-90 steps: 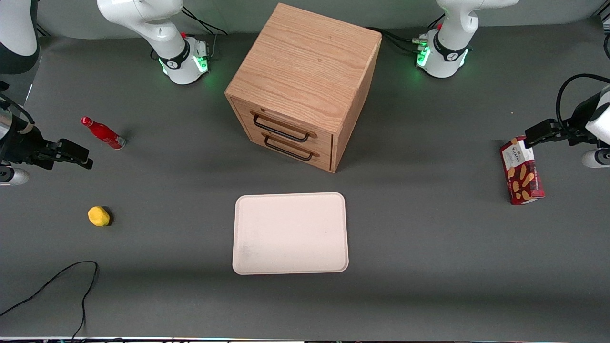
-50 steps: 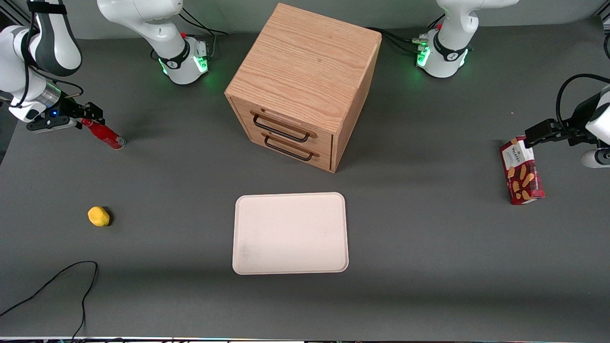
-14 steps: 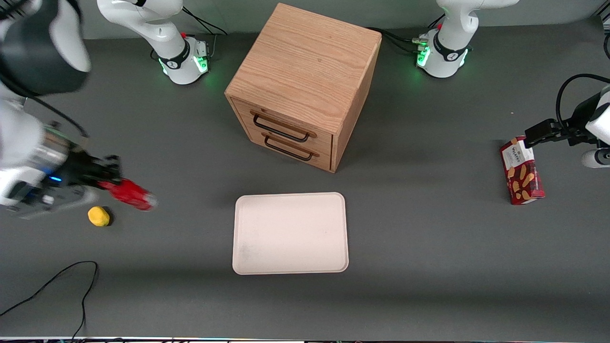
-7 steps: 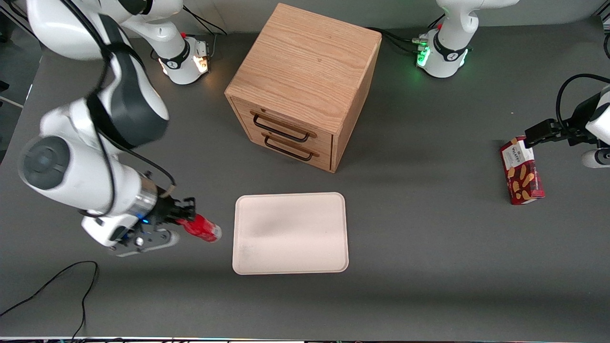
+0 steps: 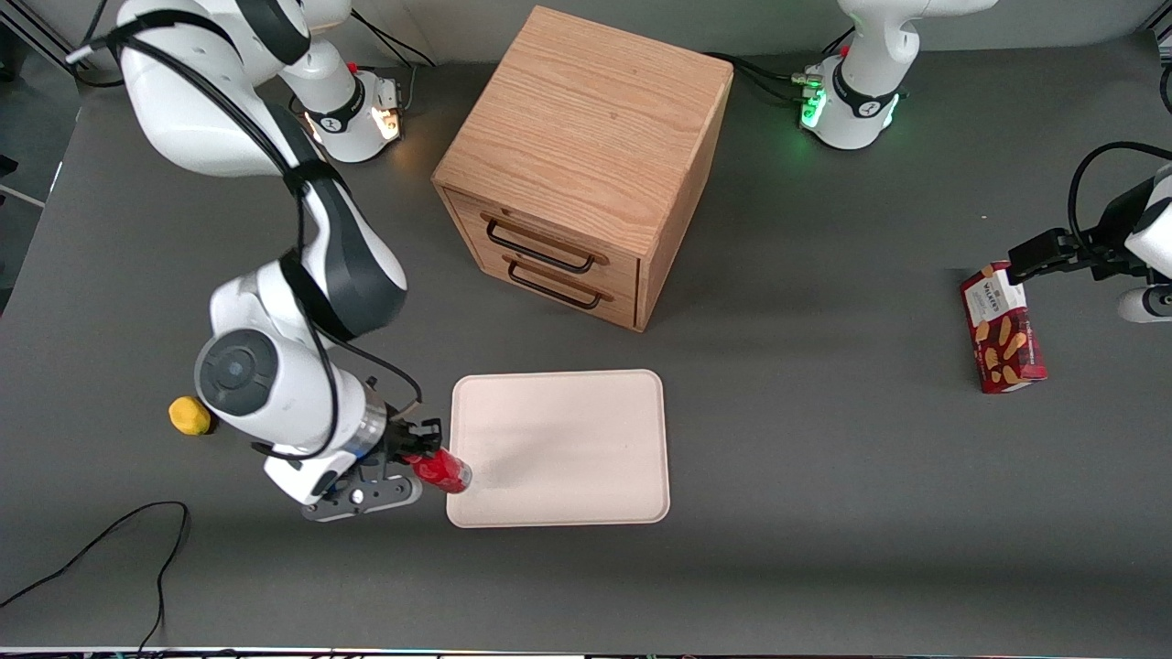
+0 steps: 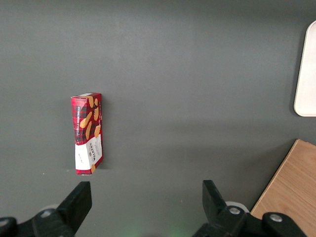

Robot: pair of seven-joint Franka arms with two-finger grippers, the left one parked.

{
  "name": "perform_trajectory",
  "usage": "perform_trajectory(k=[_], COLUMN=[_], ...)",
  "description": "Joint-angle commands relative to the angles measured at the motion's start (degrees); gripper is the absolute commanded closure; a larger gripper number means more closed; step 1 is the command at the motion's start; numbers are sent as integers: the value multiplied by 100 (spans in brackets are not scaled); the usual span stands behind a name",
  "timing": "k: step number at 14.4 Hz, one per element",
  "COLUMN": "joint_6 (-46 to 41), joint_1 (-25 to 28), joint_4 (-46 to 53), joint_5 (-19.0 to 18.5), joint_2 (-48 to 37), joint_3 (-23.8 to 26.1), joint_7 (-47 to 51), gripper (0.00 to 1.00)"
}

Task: Place coke bottle on tray
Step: 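Lower the bottle onto the tray's corner edge with the right gripper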

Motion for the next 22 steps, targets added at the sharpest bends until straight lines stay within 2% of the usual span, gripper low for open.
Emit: perform_trajectory(k=[1, 5, 6, 10, 11, 16, 17, 18, 22], joint_6=[66, 549, 593, 611, 612, 972, 972, 981, 1033], joint_1=[73, 82, 91, 100, 108, 100, 100, 100, 100], joint_4=[247, -201, -237, -255, -298, -492, -492, -492, -492], joint_5=[-187, -319, -319, -319, -319, -311, -311, -319, -319], joint_2=[220, 256, 256, 256, 256, 256, 256, 256, 247], joint_3=[46, 46, 46, 54, 54, 54, 54, 54, 54], joint_7=[255, 658, 686, 703, 782, 862, 888, 1045, 1081], gripper=[95, 88, 83, 77, 72, 66, 22, 0, 0])
